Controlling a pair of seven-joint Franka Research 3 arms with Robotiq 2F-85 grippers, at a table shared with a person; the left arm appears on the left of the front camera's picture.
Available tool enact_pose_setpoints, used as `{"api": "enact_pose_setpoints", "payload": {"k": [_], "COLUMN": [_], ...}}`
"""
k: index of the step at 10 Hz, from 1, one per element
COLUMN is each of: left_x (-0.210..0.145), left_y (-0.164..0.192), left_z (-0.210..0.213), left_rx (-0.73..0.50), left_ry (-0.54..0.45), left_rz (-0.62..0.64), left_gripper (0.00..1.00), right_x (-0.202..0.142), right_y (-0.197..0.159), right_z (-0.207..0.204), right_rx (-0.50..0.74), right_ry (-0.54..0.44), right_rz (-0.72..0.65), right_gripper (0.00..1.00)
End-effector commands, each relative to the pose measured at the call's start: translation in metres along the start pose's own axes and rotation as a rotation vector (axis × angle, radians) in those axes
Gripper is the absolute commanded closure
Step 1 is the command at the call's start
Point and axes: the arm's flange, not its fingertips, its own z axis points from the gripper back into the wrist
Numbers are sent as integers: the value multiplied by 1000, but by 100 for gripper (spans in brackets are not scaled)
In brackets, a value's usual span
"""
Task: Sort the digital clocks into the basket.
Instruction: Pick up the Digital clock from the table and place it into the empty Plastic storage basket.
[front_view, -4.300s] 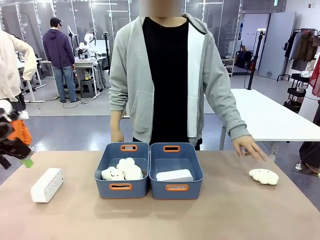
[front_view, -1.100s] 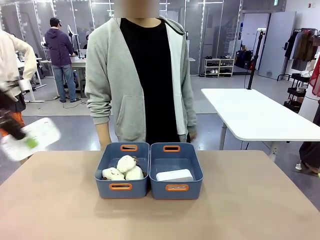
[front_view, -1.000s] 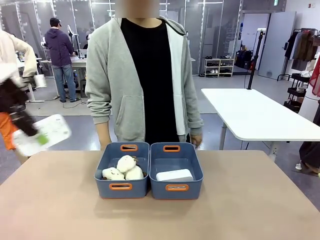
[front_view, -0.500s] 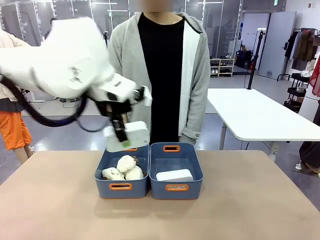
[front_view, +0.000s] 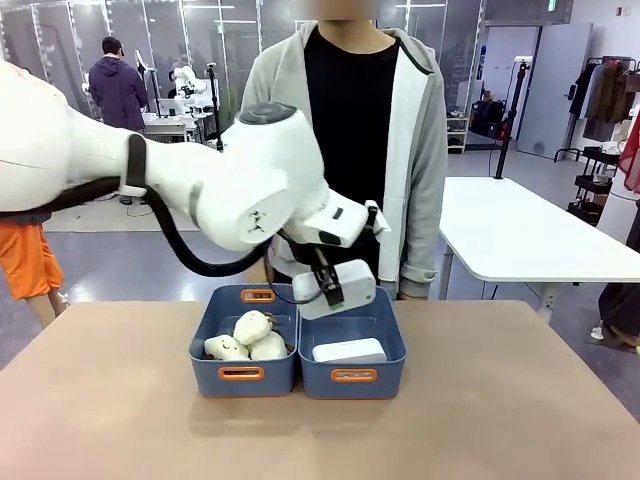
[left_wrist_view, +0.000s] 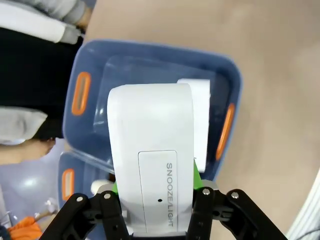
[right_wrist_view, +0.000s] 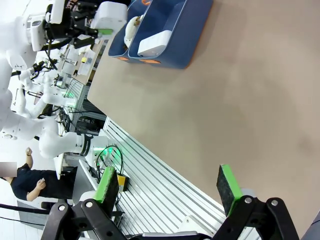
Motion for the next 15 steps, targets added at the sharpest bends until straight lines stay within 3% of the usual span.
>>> {"api": "enact_pose_setpoints", "payload": {"k": [1,2,4,6,11,12,13,14,15], "left_x": [16,18,18,16,9,9,12,15,15], "left_y": [12,13,14,19,35,34,35,34,32], "left_z": [-15,-31,-59,-81,-111,-113,-112,-110,-107], "left_rx": [17,-102,13,11,-75,-77,-80,-98,-96], "left_ry": [2,31,73,117,179,187,174,164,161], "left_rz": [3,2,-27,-64,-17,-16,-6,7,4], "left_gripper": [94,94,94,94,94,38,27,6,0], "right_x": [1,1,1,1,1,1,1,1,1], "right_y": [3,3,3,3,3,3,3,3,3], "right_z": [0,0,0,0,0,0,0,0,0], "right_rx": [2,2,2,2,2,2,2,2,2], "right_ry": [-4,-4,-4,-4,-4,-4,-4,-4,-4], "right_rz": [-2,-2,-2,-2,-2,-2,-2,-2,-2], "right_gripper": [0,0,0,0,0,0,0,0,0]}}
